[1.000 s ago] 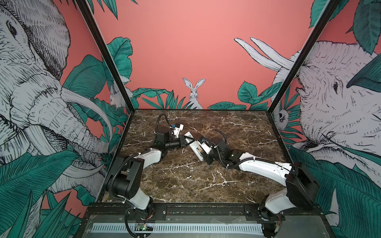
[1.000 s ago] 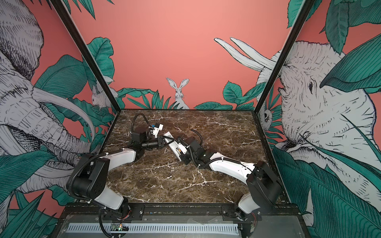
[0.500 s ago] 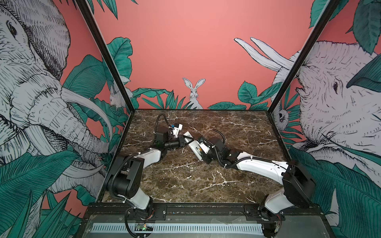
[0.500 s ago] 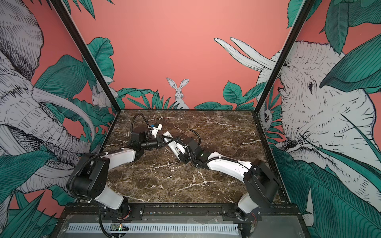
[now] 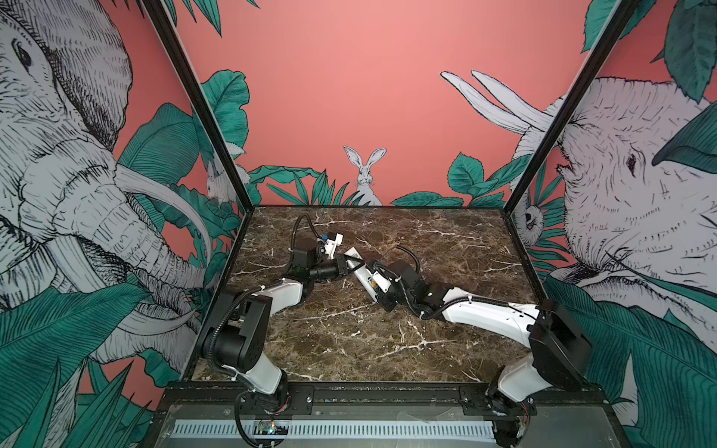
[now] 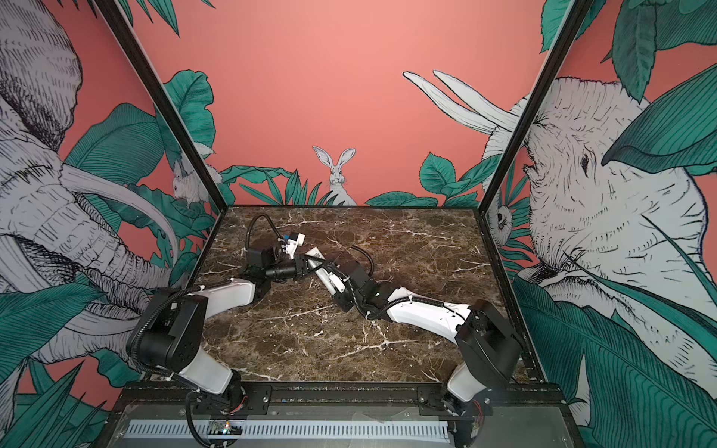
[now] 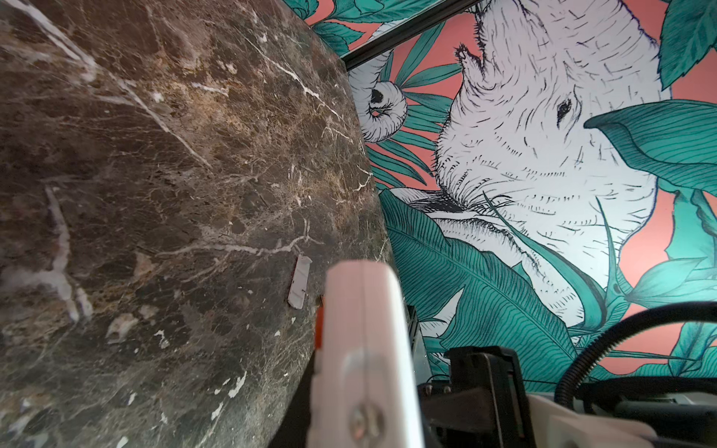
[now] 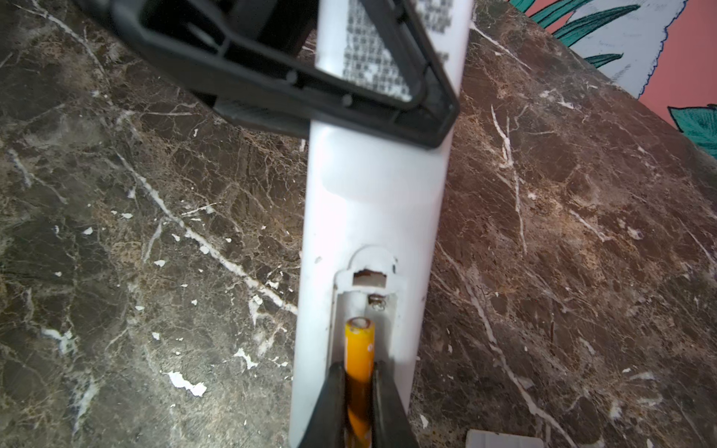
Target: Load the batteries into the remote control
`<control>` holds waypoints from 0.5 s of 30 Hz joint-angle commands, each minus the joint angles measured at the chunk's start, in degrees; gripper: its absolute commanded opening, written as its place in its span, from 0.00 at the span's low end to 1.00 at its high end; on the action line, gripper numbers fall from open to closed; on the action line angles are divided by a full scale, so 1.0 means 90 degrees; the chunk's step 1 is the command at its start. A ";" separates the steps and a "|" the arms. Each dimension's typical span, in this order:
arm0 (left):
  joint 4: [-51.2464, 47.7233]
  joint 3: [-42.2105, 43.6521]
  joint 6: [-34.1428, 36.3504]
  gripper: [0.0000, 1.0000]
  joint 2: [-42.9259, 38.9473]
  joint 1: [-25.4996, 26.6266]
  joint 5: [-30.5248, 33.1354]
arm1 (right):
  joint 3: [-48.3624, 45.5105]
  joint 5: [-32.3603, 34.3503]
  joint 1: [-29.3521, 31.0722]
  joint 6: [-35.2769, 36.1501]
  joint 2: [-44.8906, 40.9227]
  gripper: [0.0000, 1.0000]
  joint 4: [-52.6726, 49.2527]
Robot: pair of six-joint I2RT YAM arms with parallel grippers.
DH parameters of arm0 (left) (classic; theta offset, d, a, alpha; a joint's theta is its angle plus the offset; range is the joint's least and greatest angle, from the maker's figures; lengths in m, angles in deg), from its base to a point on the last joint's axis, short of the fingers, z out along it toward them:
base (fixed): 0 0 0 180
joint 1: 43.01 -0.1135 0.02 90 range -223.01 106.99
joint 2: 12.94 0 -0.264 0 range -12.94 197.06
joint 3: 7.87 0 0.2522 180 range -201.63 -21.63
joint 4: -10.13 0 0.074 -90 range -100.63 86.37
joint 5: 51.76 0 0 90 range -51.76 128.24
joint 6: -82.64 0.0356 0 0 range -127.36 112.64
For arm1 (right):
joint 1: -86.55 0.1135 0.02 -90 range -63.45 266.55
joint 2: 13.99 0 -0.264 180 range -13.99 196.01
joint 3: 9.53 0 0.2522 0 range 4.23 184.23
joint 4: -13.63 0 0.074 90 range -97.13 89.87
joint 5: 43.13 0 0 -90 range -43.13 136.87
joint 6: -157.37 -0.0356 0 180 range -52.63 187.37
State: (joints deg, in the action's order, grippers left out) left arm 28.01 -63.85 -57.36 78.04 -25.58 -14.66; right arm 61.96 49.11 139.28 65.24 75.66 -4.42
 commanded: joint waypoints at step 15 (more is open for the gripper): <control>-0.0244 -0.0024 0.0318 0.15 -0.0286 -0.0096 0.0125 | 0.0824 0.0573 0.0085 -0.0575 0.0485 0.11 -0.0950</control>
State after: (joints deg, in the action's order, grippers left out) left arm 27.53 -63.85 -56.55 78.02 -26.30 -13.46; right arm 67.14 52.74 139.65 61.70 78.98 -9.28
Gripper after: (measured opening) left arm 0.217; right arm 0.107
